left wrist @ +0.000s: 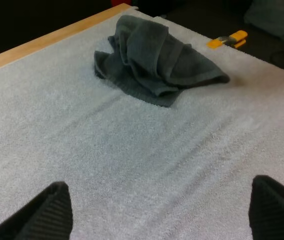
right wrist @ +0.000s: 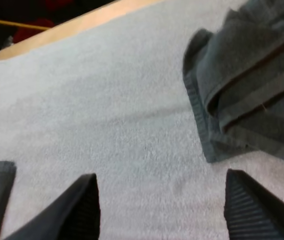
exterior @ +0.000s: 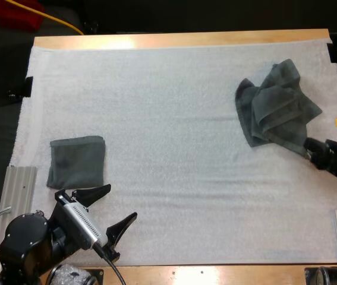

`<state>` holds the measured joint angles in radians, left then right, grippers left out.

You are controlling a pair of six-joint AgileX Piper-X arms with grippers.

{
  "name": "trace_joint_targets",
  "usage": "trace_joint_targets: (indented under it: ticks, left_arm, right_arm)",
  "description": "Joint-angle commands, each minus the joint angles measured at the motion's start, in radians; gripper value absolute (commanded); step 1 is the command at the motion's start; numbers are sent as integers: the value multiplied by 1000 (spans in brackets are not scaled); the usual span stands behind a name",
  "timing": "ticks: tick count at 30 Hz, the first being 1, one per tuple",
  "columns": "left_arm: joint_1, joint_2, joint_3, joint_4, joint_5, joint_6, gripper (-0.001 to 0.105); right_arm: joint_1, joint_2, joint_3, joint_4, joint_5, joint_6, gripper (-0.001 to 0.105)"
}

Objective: Pick towel from pile, fold and stack

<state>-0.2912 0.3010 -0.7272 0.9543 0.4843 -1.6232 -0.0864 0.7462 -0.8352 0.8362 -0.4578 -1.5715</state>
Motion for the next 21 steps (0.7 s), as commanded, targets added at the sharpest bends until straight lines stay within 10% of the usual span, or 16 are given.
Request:
trace_joint_targets:
  ticks: [1,21]
  left_arm:
    - [-4,3,-11,-19,-1,2,70]
    - [-4,3,-11,-17,0,-1,70]
  right_arm:
    - [-1,17,-8,-29,5,23,54]
    - [62,526,-8,-322,12,337,54]
